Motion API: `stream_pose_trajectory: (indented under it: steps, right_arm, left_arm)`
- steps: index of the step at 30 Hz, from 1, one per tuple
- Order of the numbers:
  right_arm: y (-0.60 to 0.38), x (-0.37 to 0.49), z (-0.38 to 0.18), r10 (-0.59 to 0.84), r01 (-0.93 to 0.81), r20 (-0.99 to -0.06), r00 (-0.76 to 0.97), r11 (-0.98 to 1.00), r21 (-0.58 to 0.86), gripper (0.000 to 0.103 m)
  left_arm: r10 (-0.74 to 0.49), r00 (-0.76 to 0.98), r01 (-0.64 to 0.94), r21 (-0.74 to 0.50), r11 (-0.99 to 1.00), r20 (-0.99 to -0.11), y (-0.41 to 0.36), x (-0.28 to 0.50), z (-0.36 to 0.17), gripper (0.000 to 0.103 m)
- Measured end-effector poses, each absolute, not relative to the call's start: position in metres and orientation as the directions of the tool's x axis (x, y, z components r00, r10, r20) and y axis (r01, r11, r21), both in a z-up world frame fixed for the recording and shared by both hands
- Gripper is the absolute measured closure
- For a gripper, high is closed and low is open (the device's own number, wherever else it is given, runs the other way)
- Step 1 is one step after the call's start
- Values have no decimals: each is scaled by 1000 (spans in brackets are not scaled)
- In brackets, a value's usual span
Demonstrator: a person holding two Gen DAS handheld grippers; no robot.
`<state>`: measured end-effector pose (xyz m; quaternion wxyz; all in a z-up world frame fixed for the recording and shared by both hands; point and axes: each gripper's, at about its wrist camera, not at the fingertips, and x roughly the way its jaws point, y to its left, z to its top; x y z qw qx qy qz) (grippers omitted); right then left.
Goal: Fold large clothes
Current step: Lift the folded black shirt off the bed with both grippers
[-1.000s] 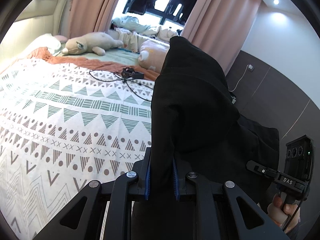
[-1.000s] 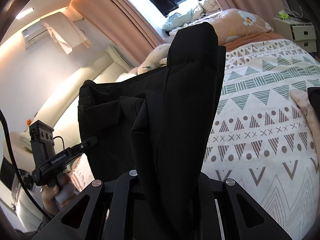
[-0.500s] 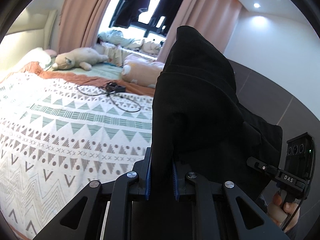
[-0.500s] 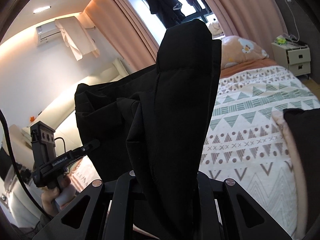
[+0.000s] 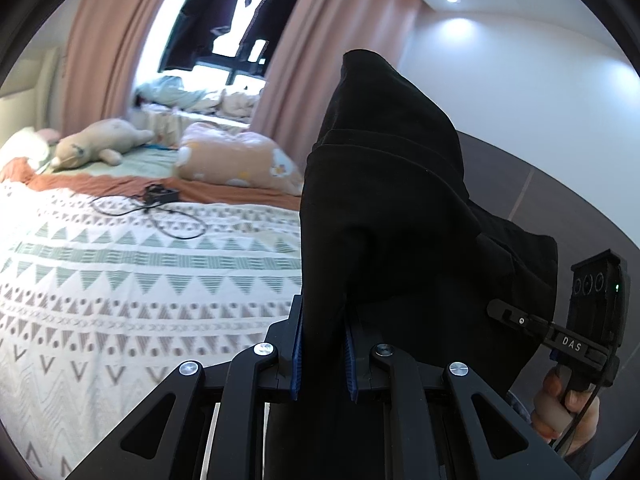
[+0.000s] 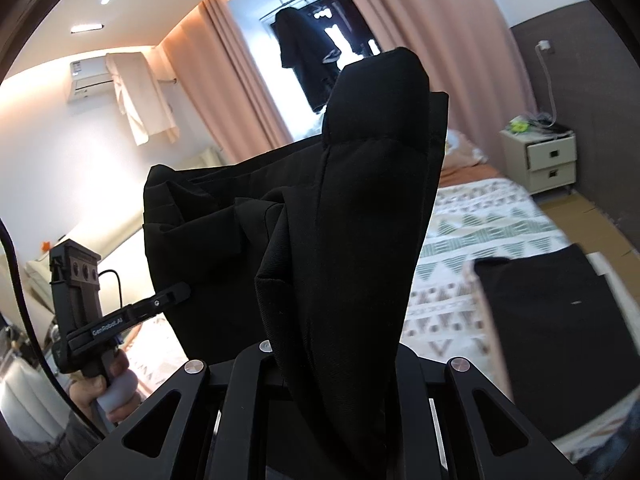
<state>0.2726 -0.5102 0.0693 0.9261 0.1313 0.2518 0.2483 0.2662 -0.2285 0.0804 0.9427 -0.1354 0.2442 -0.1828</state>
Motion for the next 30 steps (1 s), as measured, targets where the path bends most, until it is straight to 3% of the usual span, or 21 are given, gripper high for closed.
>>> stream_pose_trajectory:
  steps: [18,30]
  right_arm:
    - [-641,199,159,230,-168,-364,903,966,195,87]
    - [-672,226,156,124,-62,-434,893,986,153,87]
  left_arm:
    - [-670,649,565,-361,742,-362,-377,264,138,86]
    - [-744,539,624,-406,668,-396,-430,290,129,86]
